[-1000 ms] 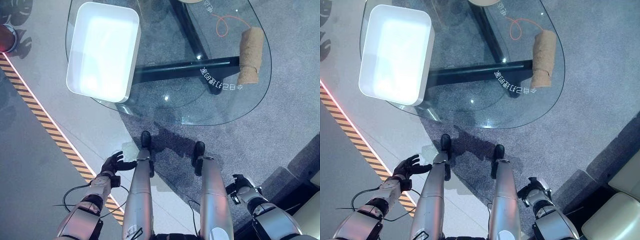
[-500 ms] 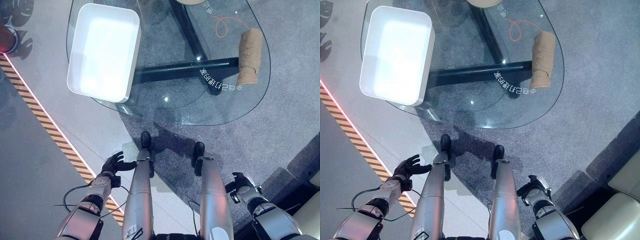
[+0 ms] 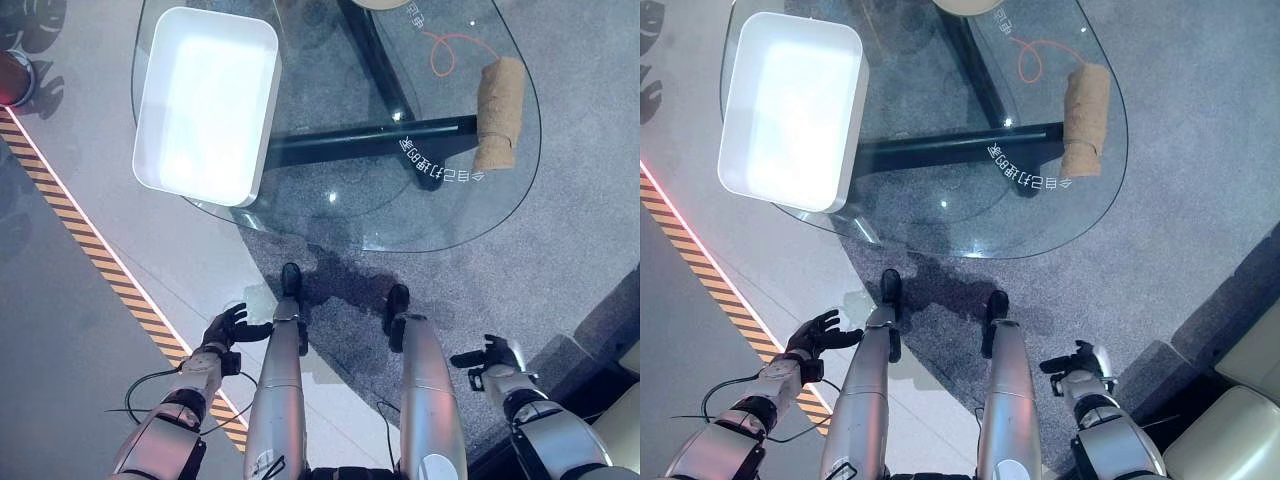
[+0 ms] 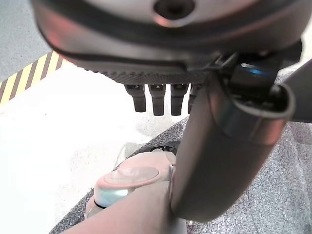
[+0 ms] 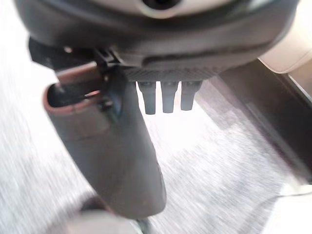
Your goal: Wipe the table with a cloth and put it in the basket.
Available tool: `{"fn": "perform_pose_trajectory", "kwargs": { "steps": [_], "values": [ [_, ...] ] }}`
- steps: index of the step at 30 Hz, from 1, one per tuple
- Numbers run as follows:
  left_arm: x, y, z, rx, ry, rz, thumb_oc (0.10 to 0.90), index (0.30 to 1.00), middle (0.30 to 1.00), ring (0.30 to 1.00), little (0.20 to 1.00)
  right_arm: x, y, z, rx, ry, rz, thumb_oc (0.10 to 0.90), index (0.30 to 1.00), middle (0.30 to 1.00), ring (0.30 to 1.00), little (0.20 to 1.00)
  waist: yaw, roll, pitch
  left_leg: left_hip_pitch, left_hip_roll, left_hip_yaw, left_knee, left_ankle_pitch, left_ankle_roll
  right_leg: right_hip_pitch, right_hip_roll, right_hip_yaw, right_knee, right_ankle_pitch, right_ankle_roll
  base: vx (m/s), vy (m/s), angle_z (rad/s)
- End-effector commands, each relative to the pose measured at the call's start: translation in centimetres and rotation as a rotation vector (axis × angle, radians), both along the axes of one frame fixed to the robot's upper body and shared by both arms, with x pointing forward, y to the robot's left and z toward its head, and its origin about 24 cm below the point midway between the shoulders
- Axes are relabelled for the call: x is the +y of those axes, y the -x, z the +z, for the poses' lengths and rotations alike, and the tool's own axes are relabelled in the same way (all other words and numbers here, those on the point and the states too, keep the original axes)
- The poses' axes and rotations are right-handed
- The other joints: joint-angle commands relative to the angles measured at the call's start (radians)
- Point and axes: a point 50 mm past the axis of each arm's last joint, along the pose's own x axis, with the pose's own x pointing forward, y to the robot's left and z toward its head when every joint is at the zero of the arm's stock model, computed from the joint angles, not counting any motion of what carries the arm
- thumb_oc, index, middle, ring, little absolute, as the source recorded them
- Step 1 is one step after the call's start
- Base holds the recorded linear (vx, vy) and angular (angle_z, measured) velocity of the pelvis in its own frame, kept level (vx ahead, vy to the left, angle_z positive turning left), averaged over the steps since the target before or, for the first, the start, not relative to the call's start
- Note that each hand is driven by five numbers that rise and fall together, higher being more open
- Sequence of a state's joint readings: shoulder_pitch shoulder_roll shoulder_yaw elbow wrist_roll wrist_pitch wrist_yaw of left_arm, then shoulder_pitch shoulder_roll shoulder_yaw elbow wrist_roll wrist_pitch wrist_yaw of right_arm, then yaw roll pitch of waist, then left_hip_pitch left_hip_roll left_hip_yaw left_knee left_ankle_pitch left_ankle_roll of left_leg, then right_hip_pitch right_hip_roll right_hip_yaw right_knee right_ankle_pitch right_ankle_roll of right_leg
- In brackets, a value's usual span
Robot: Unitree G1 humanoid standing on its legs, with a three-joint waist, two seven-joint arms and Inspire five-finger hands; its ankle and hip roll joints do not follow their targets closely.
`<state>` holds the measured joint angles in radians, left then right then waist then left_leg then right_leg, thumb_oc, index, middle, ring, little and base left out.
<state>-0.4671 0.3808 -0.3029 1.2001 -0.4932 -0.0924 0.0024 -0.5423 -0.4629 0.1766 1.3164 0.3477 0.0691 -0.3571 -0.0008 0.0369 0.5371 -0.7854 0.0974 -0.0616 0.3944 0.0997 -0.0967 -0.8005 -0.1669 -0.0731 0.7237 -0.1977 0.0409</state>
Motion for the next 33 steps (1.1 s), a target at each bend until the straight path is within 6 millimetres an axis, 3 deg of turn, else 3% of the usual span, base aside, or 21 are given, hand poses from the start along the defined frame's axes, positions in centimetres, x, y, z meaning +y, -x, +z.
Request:
{"fn": "perform_pose_trajectory", "kwargs": {
  "steps": [1,6,13,16,18,22,30,33],
  "values": [
    [1.6,3.6,-2.4,0.138,-0.047,-0.004,0.8,0.9,0.9,0.9,0.9,-6.2,2.8,2.5,-0.077,0.135,-0.236,0.8,0.9,0.9,0.9,0.9,0.02,-0.019,-0.017,-0.057,0.003,0.008,0.269,-0.18,0.063,0.005,-0.019,0.032,-0.109,0.15,0.012,0.03,-0.049,0.06],
    [1.9,3.9,-2.4,0.147,-0.055,-0.004,0.8,0.9,0.9,0.9,0.9,-8.1,1.5,6.1,-0.272,0.199,-0.342,0.8,0.9,0.9,0.9,0.9,0.023,-0.022,-0.017,-0.061,0.004,0.002,0.277,-0.188,0.069,0.0,-0.019,0.025,-0.097,0.151,0.014,0.01,-0.013,0.01],
    [2.1,4.0,-2.5,0.15,-0.054,-0.007,0.8,0.9,0.9,0.9,0.9,-8.7,-1.4,11.5,-0.531,0.252,-0.321,0.8,0.9,0.9,0.9,0.9,0.022,-0.02,-0.017,-0.069,0.003,-0.001,0.278,-0.191,0.072,-0.016,-0.02,0.026,-0.092,0.156,0.014,0.0,0.0,0.0],
    [1.9,3.8,-2.3,0.143,-0.05,-0.004,0.8,0.9,0.9,0.9,0.9,-7.8,-3.7,15.0,-0.657,0.269,-0.237,0.8,0.9,0.9,0.9,0.9,0.019,-0.02,-0.017,-0.074,0.001,0.0,0.273,-0.188,0.072,-0.024,-0.02,0.026,-0.094,0.157,0.013,-0.01,0.018,0.03],
    [1.9,3.7,-2.3,0.14,-0.049,-0.003,0.8,0.9,0.9,0.9,0.9,-7.2,-4.5,16.1,-0.694,0.268,-0.203,0.8,0.9,0.9,0.9,0.9,0.019,-0.02,-0.017,-0.075,0.0,0.0,0.268,-0.186,0.071,-0.026,-0.02,0.025,-0.097,0.158,0.014,-0.01,0.01,0.02],
    [1.7,3.3,-2.1,0.135,-0.04,-0.005,0.8,0.9,0.9,0.9,0.9,-4.8,-7.1,20.2,-0.805,0.273,-0.067,0.8,0.9,0.9,0.9,0.9,0.02,-0.015,-0.017,-0.073,0.0,0.002,0.248,-0.177,0.067,-0.032,-0.021,0.026,-0.104,0.155,0.012,-0.02,0.031,0.0],
    [1.1,3.2,-2.2,0.135,-0.027,-0.022,0.8,0.9,0.9,0.9,0.9,-1.6,-9.8,25.0,-0.906,0.246,0.086,0.8,0.9,0.9,0.9,0.9,0.031,0.004,-0.017,-0.061,-0.002,0.008,0.217,-0.167,0.063,-0.032,-0.021,0.025,-0.112,0.144,0.006,-0.01,0.022,0.0],
    [1.0,3.1,-2.1,0.135,-0.026,-0.029,0.8,0.9,0.9,0.9,0.9,-0.7,-10.4,25.9,-0.909,0.233,0.113,0.8,0.9,0.9,0.9,0.9,0.036,0.008,-0.017,-0.057,-0.004,0.01,0.209,-0.165,0.063,-0.03,-0.019,0.024,-0.116,0.142,0.004,0.0,0.0,0.0]
  ]
}}
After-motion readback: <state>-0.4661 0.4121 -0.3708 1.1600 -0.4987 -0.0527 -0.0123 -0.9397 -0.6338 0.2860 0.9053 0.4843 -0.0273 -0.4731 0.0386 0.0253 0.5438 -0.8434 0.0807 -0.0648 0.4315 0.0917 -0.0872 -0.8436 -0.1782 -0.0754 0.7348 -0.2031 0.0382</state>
